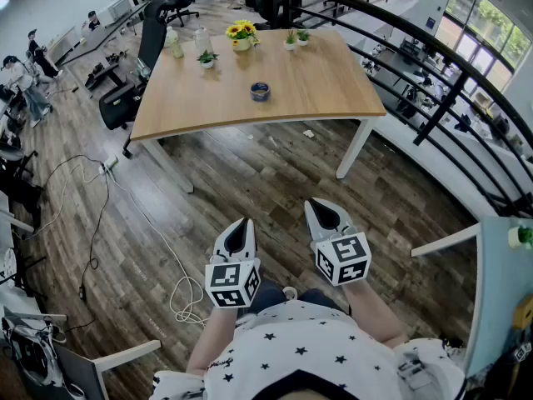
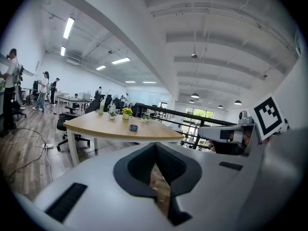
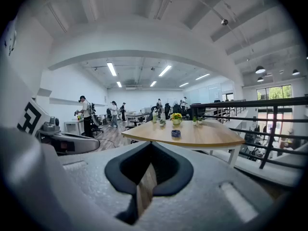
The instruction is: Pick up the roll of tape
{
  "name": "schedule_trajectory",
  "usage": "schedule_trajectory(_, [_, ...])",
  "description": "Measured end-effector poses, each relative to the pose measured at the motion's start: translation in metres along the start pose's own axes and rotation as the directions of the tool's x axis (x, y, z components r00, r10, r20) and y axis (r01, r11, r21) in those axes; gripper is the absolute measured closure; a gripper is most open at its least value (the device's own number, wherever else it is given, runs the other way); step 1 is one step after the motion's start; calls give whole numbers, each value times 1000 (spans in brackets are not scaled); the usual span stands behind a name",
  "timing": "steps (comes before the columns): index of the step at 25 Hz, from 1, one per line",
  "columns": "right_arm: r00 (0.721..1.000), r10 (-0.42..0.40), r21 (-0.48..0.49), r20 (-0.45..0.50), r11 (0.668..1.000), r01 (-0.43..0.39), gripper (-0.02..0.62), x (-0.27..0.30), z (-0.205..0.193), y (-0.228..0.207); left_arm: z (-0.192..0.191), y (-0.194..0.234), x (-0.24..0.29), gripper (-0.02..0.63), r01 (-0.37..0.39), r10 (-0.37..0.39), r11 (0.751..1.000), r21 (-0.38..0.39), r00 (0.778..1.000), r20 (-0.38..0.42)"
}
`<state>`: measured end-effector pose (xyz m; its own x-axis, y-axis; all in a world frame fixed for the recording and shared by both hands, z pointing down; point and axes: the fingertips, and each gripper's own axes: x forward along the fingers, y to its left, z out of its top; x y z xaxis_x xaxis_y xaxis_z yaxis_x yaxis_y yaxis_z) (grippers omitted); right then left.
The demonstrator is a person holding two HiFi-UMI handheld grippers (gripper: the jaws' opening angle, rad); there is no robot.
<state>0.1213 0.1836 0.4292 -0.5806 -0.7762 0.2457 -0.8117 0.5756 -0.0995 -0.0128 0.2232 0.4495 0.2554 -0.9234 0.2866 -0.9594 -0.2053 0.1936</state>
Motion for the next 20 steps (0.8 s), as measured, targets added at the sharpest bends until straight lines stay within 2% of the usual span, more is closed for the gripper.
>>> schedule_trajectory(13, [999,36,-29,4,999,-36,589,-20,1,28,7,-1,-27,604,-21,21,1000,0,999,32])
schedule_trajectory(20, [999,48,-7,7,999,-48,589,-20,1,30,6,1,-31,603,-33,34,999,-18,999,36])
